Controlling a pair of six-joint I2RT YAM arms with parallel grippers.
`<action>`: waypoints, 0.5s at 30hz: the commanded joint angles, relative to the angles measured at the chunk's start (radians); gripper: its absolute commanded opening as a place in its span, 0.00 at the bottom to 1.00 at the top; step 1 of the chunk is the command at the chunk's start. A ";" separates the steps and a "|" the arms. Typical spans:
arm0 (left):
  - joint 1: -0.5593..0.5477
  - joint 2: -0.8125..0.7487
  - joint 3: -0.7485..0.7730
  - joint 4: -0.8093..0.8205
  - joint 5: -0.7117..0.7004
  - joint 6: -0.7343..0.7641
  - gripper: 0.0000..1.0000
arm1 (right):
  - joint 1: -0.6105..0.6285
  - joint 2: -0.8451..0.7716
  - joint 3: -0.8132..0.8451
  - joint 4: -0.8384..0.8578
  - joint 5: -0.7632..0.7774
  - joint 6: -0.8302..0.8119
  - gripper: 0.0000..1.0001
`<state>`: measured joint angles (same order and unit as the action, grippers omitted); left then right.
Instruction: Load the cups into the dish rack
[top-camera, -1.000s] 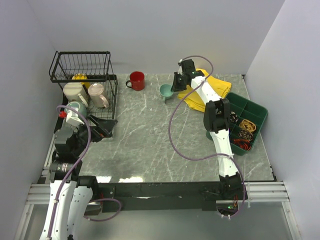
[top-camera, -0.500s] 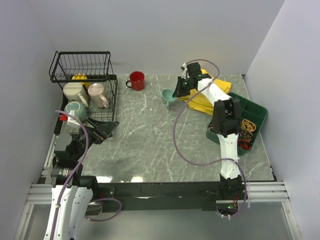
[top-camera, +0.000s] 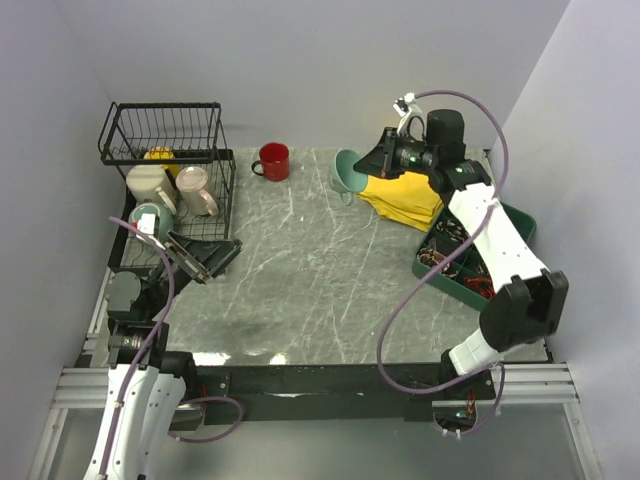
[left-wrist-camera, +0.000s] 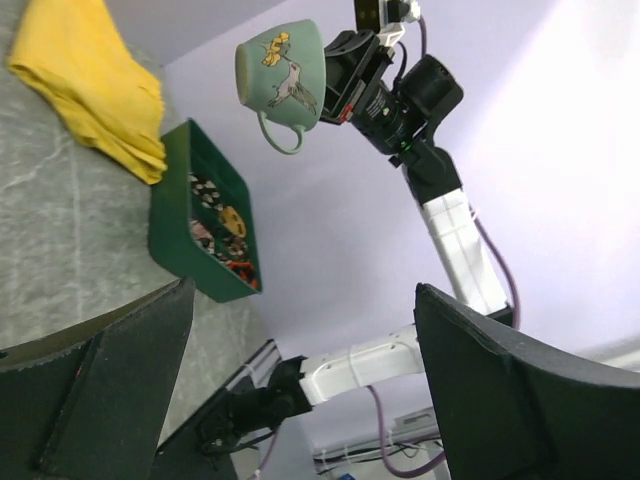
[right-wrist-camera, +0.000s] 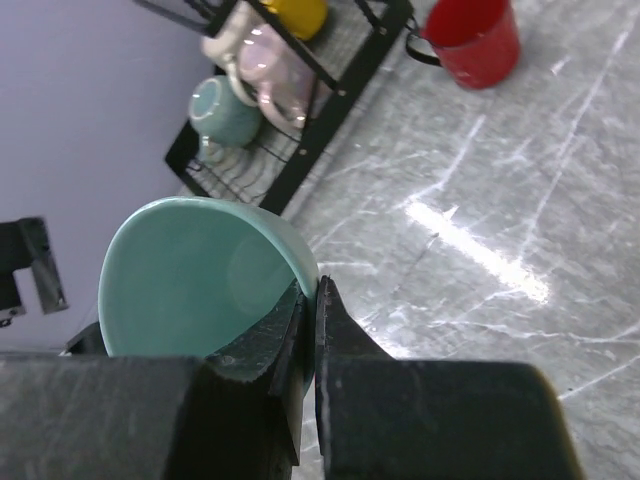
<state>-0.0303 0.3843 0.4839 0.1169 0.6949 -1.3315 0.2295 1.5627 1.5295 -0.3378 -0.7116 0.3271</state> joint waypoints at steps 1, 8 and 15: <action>-0.013 0.007 0.059 0.115 0.029 -0.054 0.96 | 0.002 -0.118 -0.051 0.054 -0.069 0.020 0.00; -0.040 0.016 0.059 0.165 0.012 -0.086 0.96 | 0.002 -0.233 -0.115 0.112 -0.095 0.041 0.00; -0.126 0.050 0.042 0.231 -0.043 -0.092 0.96 | 0.002 -0.309 -0.207 0.206 -0.132 0.102 0.00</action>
<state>-0.1070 0.4103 0.5072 0.2565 0.6884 -1.4117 0.2291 1.3216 1.3602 -0.2611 -0.7948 0.3744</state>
